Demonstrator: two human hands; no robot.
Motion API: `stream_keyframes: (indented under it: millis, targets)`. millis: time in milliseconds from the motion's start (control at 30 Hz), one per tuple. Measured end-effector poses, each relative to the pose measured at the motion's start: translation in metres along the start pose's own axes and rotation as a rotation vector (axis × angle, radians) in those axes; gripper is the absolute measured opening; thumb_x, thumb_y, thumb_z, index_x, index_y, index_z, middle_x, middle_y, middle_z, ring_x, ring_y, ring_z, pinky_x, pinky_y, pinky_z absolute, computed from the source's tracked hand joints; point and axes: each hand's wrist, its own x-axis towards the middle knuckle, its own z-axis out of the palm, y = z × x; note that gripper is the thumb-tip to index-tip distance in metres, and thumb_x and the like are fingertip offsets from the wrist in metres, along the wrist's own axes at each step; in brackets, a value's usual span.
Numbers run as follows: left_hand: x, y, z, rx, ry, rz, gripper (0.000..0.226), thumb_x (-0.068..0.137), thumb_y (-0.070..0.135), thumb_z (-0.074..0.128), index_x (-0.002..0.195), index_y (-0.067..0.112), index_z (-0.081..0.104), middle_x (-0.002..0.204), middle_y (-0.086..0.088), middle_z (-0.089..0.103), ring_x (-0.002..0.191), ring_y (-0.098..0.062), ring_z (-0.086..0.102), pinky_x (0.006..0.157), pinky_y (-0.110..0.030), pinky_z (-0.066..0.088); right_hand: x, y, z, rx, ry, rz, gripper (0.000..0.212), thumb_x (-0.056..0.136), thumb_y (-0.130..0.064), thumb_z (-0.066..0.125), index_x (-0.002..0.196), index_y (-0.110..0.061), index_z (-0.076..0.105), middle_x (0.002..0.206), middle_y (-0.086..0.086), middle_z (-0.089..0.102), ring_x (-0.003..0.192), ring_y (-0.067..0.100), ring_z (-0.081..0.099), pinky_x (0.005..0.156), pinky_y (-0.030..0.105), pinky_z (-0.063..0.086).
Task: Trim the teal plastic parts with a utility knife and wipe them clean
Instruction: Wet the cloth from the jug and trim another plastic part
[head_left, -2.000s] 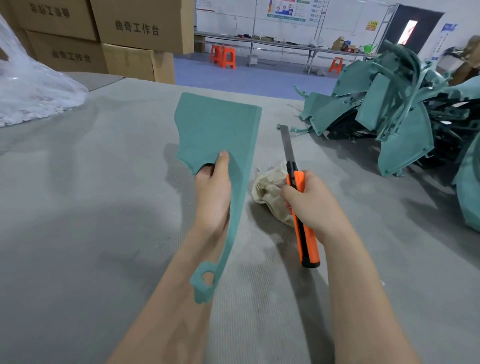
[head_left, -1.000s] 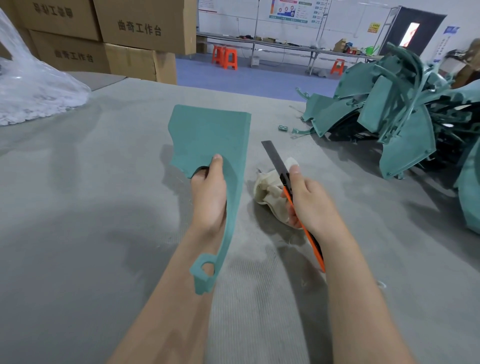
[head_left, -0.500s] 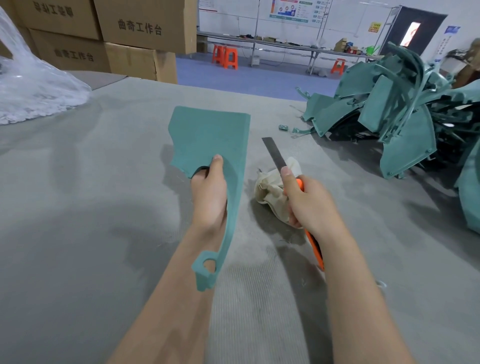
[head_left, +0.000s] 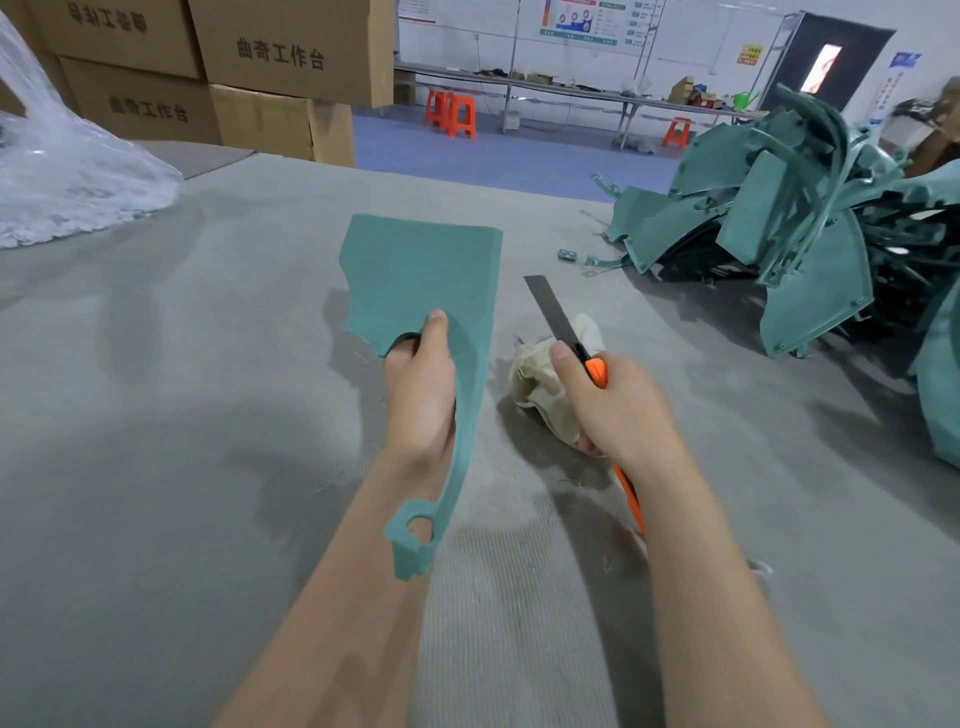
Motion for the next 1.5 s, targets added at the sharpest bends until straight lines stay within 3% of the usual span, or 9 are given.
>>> stream_keyframes:
  millis: [200,300,533,600,700,867,1000,1267,1500]
  targets:
    - [-0.002,0.001,0.0,-0.01,0.005,-0.024,0.018,0.099,0.022,0.049,0.084,0.024,0.058,0.081,0.014,0.064,0.057,0.01,0.061,0.05,-0.006,0.044,0.0,0.006,0.001,-0.022,-0.008,-0.028,0.043,0.082,-0.037,0.07,0.063,-0.017,0.038,0.048,-0.006,0.04,0.048,0.02,0.046,0.052,0.029,0.038]
    - [0.0,0.0,-0.001,0.001,0.017,-0.027,0.016,0.099,0.023,0.05,0.085,0.025,0.058,0.084,0.015,0.065,0.06,0.01,0.061,0.052,-0.005,0.044,-0.002,0.006,0.0,-0.066,-0.043,-0.029,0.049,0.075,-0.047,0.075,0.065,-0.019,0.036,0.054,-0.006,0.038,0.053,0.017,0.042,0.053,0.03,0.036]
    - [0.008,-0.004,-0.003,-0.086,0.028,-0.121,0.011,0.096,0.025,0.054,0.088,0.024,0.059,0.085,0.008,0.066,0.076,-0.012,0.062,0.075,-0.026,0.048,-0.004,-0.003,0.0,0.17,-0.052,-0.086,0.048,0.097,-0.062,0.025,0.07,-0.031,0.05,0.068,-0.011,0.054,0.076,0.019,0.054,0.076,0.036,0.043]
    - [0.01,-0.003,-0.004,-0.222,0.023,-0.217,0.009,0.096,0.022,0.054,0.088,0.022,0.058,0.075,0.007,0.064,0.062,-0.008,0.061,0.064,-0.022,0.049,-0.007,-0.007,0.001,0.232,-0.071,-0.175,0.044,0.101,-0.055,0.024,0.082,-0.036,0.058,0.067,-0.019,0.055,0.075,0.009,0.052,0.078,0.032,0.042]
    - [0.012,0.004,-0.002,-0.467,-0.032,-0.36,0.011,0.096,0.015,0.051,0.086,0.017,0.055,0.065,0.003,0.056,0.05,-0.006,0.051,0.042,-0.013,0.042,-0.013,-0.014,0.006,0.188,-0.07,-0.343,0.034,0.095,-0.054,0.032,0.091,-0.039,0.062,0.067,-0.018,0.061,0.069,0.004,0.054,0.074,0.025,0.041]
    - [0.012,0.014,-0.009,-0.715,-0.1,-0.43,0.016,0.092,0.007,0.052,0.077,0.008,0.056,0.071,-0.005,0.056,0.05,-0.011,0.052,0.043,-0.016,0.046,-0.02,-0.022,0.011,0.106,-0.144,-0.485,0.034,0.087,-0.056,0.057,0.079,-0.024,0.065,0.067,-0.003,0.061,0.066,0.007,0.055,0.063,0.023,0.046]
    - [0.01,0.015,-0.014,-0.745,-0.166,-0.436,0.006,0.092,0.007,0.054,0.088,0.006,0.058,0.08,-0.006,0.061,0.05,-0.011,0.057,0.044,-0.017,0.046,-0.025,-0.024,0.016,0.126,-0.23,-0.485,0.044,0.079,-0.06,0.062,0.072,-0.016,0.063,0.063,0.01,0.056,0.055,0.013,0.046,0.053,0.026,0.039]
    - [0.006,0.015,-0.012,-0.778,-0.189,-0.498,0.023,0.097,0.012,0.048,0.078,0.006,0.059,0.071,-0.006,0.063,0.046,-0.012,0.055,0.043,-0.016,0.045,-0.024,-0.023,0.021,0.115,-0.103,-0.448,0.039,0.081,-0.054,0.067,0.073,-0.017,0.062,0.059,0.004,0.055,0.056,0.017,0.05,0.055,0.033,0.043]
    - [-0.001,0.017,-0.002,-0.708,-0.208,-0.456,0.006,0.059,0.007,0.062,0.063,0.007,0.058,0.065,-0.003,0.053,0.047,-0.014,0.055,0.044,-0.016,0.047,-0.017,-0.016,0.019,0.166,0.006,-0.428,0.04,0.084,-0.049,0.068,0.073,-0.011,0.061,0.056,-0.003,0.045,0.053,0.007,0.041,0.051,0.016,0.034]
